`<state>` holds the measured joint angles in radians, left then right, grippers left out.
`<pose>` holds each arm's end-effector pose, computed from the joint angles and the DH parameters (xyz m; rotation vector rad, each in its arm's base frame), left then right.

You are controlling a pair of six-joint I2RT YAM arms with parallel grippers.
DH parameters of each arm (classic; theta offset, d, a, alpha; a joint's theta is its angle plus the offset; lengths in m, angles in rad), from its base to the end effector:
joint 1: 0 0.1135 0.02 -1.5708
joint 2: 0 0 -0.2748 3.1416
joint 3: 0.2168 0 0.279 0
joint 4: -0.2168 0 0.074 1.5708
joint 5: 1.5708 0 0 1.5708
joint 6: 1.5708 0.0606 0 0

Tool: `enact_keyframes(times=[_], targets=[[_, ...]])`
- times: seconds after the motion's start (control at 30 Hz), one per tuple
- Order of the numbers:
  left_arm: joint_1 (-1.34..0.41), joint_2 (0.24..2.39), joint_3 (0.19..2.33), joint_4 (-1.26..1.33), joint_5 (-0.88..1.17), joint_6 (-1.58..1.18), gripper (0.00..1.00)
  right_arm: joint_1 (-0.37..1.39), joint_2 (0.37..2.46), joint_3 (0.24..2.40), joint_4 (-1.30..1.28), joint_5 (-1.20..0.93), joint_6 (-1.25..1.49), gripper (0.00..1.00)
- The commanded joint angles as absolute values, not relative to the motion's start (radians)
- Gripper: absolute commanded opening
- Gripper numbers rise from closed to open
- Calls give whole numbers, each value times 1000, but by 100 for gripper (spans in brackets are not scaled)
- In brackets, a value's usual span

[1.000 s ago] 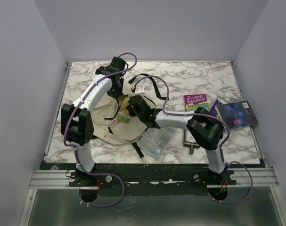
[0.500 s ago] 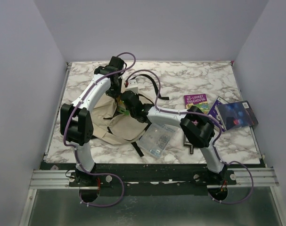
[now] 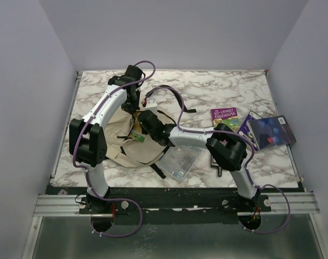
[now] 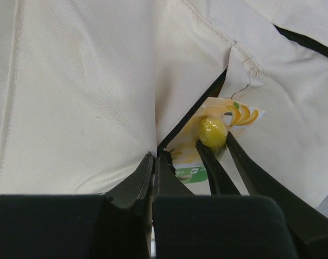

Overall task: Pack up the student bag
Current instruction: Place the stationery in the student bag.

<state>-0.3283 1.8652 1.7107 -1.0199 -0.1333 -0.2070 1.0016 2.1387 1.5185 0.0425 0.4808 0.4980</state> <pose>0.4096 -0.1310 0.2702 0.1287 2.7219 0.0307 0.3100 0.4325 0.1659 -0.2509 2.0855 0.3953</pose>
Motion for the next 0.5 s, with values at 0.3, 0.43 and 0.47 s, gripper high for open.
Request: enact_keyframes(times=[0.3, 0.43, 0.47], targets=[[-324, 1826, 1695, -980, 48, -232, 0, 1018, 2132, 1423, 449, 476, 273, 1], [-316, 1814, 1661, -961, 65, -237, 0, 1016, 2169, 1403, 687, 679, 190, 1], [-311, 1813, 1653, -955, 77, -239, 0, 1016, 2175, 1398, 723, 751, 199, 0]])
